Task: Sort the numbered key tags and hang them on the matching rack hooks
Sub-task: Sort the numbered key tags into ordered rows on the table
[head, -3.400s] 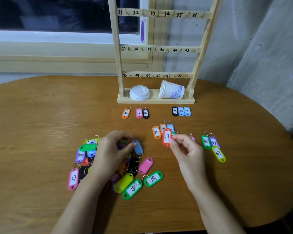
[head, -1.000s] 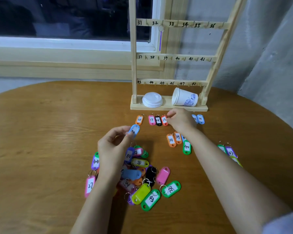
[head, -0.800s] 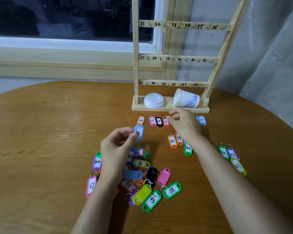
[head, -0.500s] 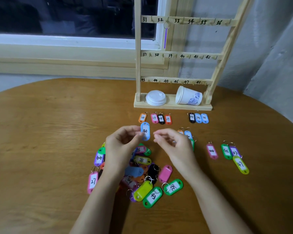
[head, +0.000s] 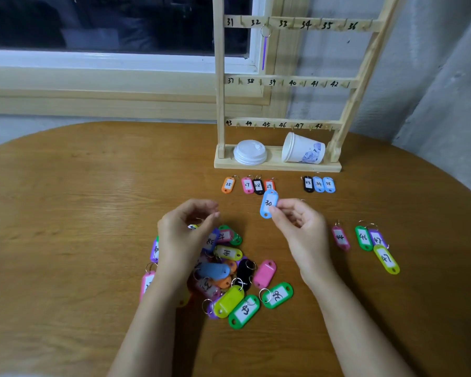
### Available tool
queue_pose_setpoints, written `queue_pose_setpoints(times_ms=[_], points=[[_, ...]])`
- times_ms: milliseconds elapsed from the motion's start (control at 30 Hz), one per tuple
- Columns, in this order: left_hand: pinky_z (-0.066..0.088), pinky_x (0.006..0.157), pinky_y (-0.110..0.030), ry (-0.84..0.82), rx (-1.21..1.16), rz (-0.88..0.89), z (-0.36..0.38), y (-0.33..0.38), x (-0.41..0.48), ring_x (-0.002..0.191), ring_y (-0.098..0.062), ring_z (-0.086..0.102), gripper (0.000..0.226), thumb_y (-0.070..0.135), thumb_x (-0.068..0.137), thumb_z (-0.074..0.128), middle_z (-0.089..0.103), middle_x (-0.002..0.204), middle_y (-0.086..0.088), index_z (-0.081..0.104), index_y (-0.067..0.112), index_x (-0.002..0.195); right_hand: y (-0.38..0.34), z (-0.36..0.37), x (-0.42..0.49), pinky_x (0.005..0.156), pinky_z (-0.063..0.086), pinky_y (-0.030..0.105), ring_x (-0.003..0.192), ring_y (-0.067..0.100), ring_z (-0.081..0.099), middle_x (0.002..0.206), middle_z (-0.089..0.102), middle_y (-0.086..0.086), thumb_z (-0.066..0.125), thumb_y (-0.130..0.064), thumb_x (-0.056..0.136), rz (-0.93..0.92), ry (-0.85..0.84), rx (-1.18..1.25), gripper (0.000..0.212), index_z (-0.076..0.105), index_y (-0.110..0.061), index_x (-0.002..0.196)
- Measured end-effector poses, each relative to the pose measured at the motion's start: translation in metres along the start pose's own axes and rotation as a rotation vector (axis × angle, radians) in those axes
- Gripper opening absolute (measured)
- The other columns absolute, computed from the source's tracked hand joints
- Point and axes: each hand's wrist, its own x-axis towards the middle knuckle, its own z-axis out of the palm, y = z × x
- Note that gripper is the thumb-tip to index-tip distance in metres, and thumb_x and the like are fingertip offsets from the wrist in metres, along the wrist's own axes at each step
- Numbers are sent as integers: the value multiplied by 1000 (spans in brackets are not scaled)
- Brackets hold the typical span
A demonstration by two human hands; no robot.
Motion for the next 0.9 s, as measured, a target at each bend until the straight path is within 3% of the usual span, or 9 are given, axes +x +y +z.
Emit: queue_pose_setpoints(times_ms=[200, 333, 500, 567, 733, 833, 900], points=[[48, 79, -22, -188, 285, 67, 4, -9, -2, 89, -7, 61, 25, 21, 71, 82, 68, 88, 14, 70, 32, 90, 0, -1, 0, 73, 53, 25, 79, 6, 63, 81, 68, -10, 69, -15, 84, -1, -4, 0, 16, 66, -30, 84], [44, 80, -23, -236, 331, 137, 3, -5, -2, 90, -7, 56, 31, 22, 70, 81, 61, 83, 25, 67, 46, 84, 1, -2, 1, 76, 55, 31, 80, 6, 64, 82, 69, -9, 69, -16, 84, 14, 2, 11, 14, 67, -30, 85], [38, 77, -17, -253, 378, 131, 5, -14, 1, 87, -9, 53, 24, 25, 68, 81, 60, 82, 24, 73, 33, 89, 2, -1, 2, 78, 56, 34, 81, 5, 64, 82, 69, -9, 69, -17, 85, 31, 4, 8, 12, 67, -29, 85], [41, 76, -21, -244, 390, 133, 7, -16, 2, 87, -11, 53, 23, 27, 69, 81, 62, 83, 20, 73, 28, 91, 3, -1, 2, 78, 56, 34, 81, 5, 64, 82, 69, -9, 68, -17, 85, 31, 5, 5, 13, 67, -30, 85], [42, 78, -30, -281, 426, 162, 4, -16, 2, 89, -10, 51, 30, 37, 67, 81, 67, 93, 15, 71, 31, 94, 3, -2, 1, 78, 56, 34, 81, 9, 64, 83, 69, -7, 68, -15, 85, 25, 9, 17, 15, 66, -30, 85], [44, 78, -35, -281, 436, 155, 5, -17, 1, 86, -9, 50, 24, 31, 68, 82, 68, 91, 16, 71, 31, 89, 5, -2, 2, 78, 56, 34, 81, 8, 65, 82, 69, -7, 68, -16, 85, 21, 10, 15, 15, 66, -31, 84], [44, 76, -29, -248, 391, 148, 5, -17, 1, 84, -6, 52, 18, 27, 69, 81, 67, 83, 19, 71, 30, 84, 5, -2, 3, 77, 56, 32, 81, 7, 65, 82, 69, -8, 68, -17, 85, 16, 12, 3, 15, 66, -32, 83]])
